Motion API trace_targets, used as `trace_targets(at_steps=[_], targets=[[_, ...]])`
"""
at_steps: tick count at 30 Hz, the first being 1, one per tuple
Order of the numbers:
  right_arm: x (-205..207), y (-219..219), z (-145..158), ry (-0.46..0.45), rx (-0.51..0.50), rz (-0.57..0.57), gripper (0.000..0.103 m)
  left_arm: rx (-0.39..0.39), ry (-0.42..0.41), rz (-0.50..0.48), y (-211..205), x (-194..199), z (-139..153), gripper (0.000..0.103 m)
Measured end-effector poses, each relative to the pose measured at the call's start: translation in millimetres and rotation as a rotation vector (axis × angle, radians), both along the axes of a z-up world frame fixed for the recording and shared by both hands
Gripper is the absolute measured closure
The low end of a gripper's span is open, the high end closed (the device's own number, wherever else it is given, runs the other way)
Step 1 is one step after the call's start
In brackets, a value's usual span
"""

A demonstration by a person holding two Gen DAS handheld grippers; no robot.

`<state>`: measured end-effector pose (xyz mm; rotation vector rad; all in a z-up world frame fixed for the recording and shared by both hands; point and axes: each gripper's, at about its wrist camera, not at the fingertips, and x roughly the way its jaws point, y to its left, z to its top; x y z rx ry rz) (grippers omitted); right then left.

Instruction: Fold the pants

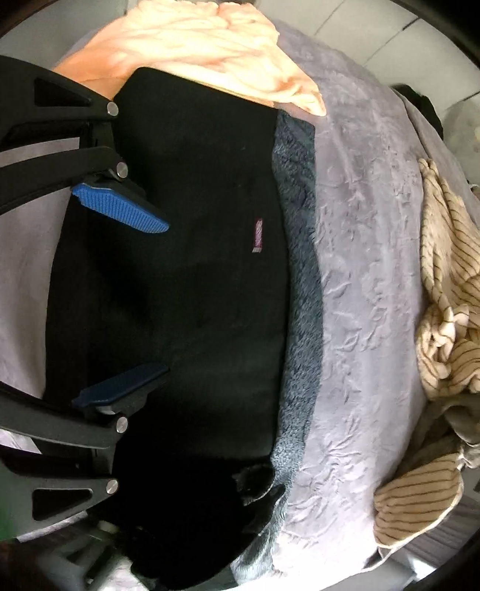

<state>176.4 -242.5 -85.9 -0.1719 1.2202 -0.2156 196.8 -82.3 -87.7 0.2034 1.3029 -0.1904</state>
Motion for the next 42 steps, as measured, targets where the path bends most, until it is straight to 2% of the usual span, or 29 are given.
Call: trace_targets(at_steps=[2,3,5,7,9,12,15,18,22,24,28,32,37,39,42], targets=[[-4,17,14,-0.017,0.004,0.082,0.043,-0.027,0.002,-0.009,6,3,4,0.028],[-9,16,22,-0.031,0.060,0.099,0.043,-0.055,0.006,-0.011,8,4,8,0.028],[-21,-6,40,-0.059,0.305,0.072,0.043,-0.096,0.012,-0.026,7,7,14,0.028],[-39,-45,50,-0.093,0.528,-0.029,0.043,-0.152,0.023,-0.073,-2,3,23,0.028],[-58,-93,48,-0.109,0.733,-0.179,0.043,-0.204,0.050,-0.127,-17,-2,27,0.028],[-97,-141,30,-0.090,0.946,-0.372,0.043,-0.318,0.099,-0.211,-47,-14,32,0.028],[-110,-166,11,-0.099,1.081,-0.491,0.043,-0.397,0.143,-0.252,-79,-22,33,0.028],[-105,-173,-7,-0.083,1.140,-0.526,0.043,-0.425,0.188,-0.263,-104,-26,25,0.028],[-107,-177,-27,-0.056,1.200,-0.617,0.047,-0.399,0.259,-0.238,-120,-27,1,0.031],[-110,-179,-29,-0.051,1.212,-0.631,0.051,-0.385,0.274,-0.236,-122,-29,-6,0.046],[-116,-181,-29,-0.064,1.209,-0.621,0.052,-0.371,0.263,-0.237,-126,-33,-8,0.046],[-109,-185,-39,-0.071,1.247,-0.687,0.052,-0.356,0.270,-0.216,-130,-33,-9,0.046],[-124,-180,-27,-0.056,1.237,-0.657,0.052,-0.349,0.245,-0.251,-131,-38,-2,0.046],[-127,-181,-32,-0.047,1.228,-0.669,0.052,-0.344,0.258,-0.251,-131,-38,-7,0.046],[-126,-186,-41,-0.080,1.258,-0.706,0.052,-0.342,0.266,-0.243,-133,-36,-13,0.046]])
